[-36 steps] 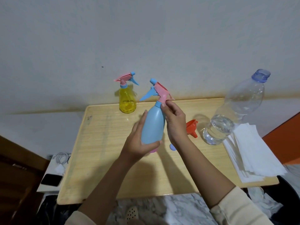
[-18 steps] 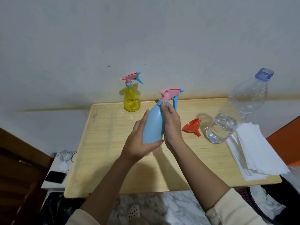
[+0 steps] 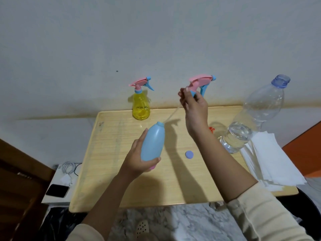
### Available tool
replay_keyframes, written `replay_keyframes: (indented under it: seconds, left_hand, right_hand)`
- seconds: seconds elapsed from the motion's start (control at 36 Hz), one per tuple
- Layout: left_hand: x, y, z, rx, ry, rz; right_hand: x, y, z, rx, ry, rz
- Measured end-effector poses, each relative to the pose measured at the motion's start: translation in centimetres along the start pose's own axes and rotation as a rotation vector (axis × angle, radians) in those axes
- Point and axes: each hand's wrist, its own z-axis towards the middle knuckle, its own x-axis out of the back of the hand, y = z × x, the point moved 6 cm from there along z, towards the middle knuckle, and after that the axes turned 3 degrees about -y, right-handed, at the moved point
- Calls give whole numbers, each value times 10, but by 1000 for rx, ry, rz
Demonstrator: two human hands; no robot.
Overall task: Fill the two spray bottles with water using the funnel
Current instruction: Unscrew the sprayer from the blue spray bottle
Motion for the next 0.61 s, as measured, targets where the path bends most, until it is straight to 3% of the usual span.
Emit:
replay_keyframes:
  seconds: [0.08,0.22,0.44,0.61]
  left_hand:
    - [9,-18,2,55,79,-86]
    - [19,-37,5,100,193,-131]
    - [3,-51,15,119,184,-150]
    - [-15,-60,15,60,138,-142]
  right_hand:
    - [7,-12,11,4,15,86]
    - [25,-4,15,-18,-21,13]
    - [68,123,-27,-405,-100,-504]
    - [74,164,-47,-467,-187,-867]
